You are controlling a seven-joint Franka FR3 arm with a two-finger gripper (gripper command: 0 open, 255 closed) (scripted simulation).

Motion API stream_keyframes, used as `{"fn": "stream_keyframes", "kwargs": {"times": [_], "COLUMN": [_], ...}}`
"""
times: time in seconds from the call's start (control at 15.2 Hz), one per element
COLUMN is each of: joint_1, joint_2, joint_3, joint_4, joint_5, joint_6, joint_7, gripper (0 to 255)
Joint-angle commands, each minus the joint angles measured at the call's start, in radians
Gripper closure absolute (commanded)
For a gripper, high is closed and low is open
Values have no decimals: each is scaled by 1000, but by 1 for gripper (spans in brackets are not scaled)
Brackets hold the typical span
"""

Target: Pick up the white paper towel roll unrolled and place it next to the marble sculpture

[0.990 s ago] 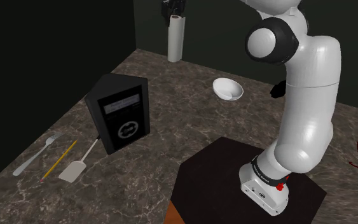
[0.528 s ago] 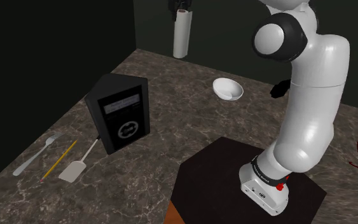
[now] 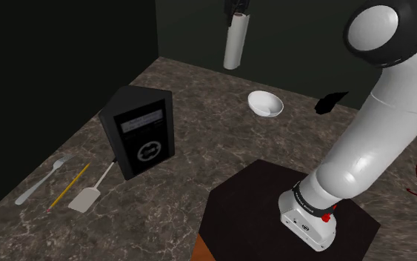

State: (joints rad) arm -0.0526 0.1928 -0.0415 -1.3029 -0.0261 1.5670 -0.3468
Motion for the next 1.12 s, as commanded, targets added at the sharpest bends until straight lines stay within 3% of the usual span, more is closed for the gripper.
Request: {"fn": "stream_keyframes", "kwargs": {"times": [0.0,0.53,1.06], "joint_1": [-23,-103,-178], "joint_2": [-72,-248,-360], "joint_3": [-15,-88,-181], "joint_4": [-93,-288,-387], "joint_5": [2,0,-17], "joint_6": [23,46,38], "joint_7": [-39,-192,-359], "gripper": [255,255,255]}}
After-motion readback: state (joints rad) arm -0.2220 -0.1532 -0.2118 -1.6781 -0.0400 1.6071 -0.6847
